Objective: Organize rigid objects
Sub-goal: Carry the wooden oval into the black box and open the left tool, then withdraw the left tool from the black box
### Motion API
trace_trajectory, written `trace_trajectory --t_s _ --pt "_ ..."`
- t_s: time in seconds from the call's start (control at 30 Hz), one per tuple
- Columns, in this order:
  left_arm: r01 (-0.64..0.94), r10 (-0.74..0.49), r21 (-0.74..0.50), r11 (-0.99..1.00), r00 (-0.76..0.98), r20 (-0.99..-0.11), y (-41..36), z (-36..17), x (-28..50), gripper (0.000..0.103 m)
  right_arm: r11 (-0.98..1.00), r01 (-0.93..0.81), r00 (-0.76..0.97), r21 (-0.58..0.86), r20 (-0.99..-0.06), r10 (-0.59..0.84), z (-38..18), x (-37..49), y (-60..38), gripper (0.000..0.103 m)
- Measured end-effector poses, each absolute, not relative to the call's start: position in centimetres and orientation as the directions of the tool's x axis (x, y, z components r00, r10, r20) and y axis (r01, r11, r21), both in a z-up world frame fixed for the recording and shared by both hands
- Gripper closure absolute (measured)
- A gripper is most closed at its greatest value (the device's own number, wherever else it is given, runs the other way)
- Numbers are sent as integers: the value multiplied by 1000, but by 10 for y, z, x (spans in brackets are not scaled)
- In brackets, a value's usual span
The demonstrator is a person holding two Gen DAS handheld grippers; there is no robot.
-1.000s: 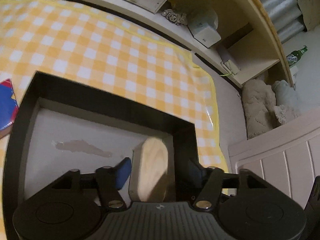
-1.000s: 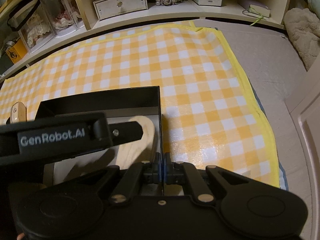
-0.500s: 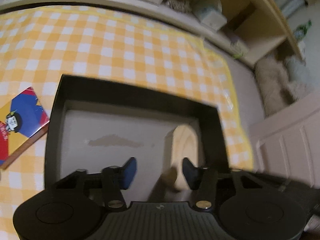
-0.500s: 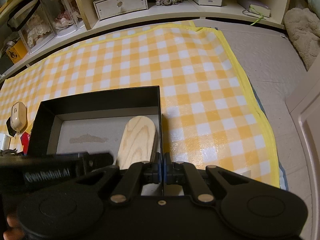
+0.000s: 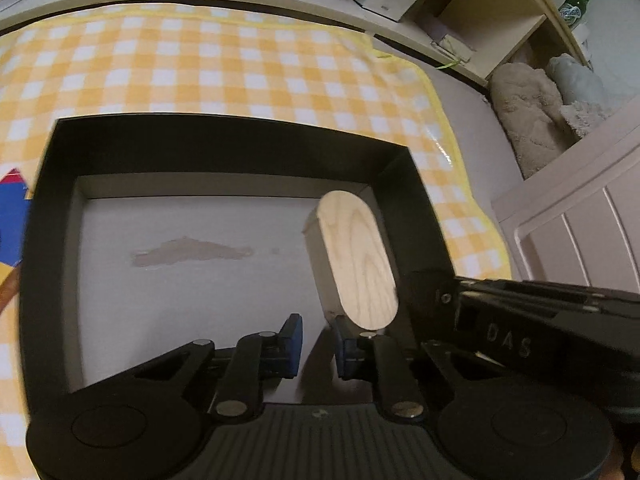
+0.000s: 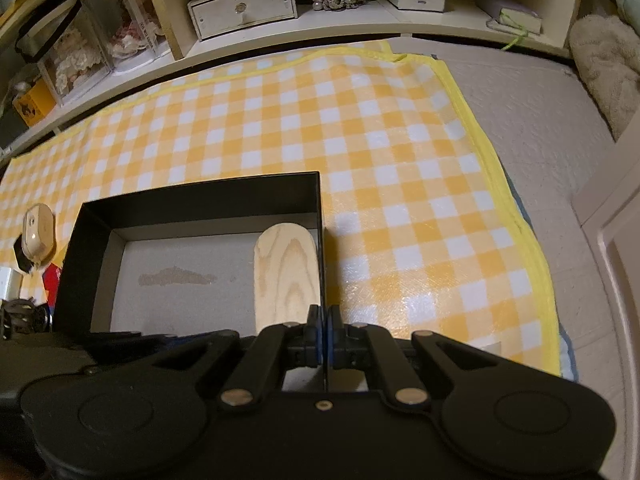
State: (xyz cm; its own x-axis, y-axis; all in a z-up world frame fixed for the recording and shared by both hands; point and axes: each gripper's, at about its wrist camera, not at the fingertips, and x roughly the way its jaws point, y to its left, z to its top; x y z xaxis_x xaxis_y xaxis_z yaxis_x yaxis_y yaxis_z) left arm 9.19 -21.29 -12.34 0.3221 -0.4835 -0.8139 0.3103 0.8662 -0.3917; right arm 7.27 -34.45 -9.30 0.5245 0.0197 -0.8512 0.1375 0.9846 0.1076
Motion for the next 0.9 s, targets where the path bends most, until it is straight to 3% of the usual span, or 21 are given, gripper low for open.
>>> trace_trajectory --t_s 0.4,0.57,0.73,0.9 --pt "330 -446 -335 882 358 -820 -206 -107 90 84 987 131 525 97 -851 14 -94 74 -344 100" --pt "320 -396 -281 905 389 -832 -198 -92 85 61 986 131 525 101 -851 17 -94 74 -345 100" --pt "333 -360 -225 916 429 -829 -192 -73 76 24 986 130 527 106 -849 22 -94 74 -345 100" --pt "341 -336 -186 922 459 -822 -184 -57 67 12 985 130 528 110 -849 25 -94 74 -345 100"
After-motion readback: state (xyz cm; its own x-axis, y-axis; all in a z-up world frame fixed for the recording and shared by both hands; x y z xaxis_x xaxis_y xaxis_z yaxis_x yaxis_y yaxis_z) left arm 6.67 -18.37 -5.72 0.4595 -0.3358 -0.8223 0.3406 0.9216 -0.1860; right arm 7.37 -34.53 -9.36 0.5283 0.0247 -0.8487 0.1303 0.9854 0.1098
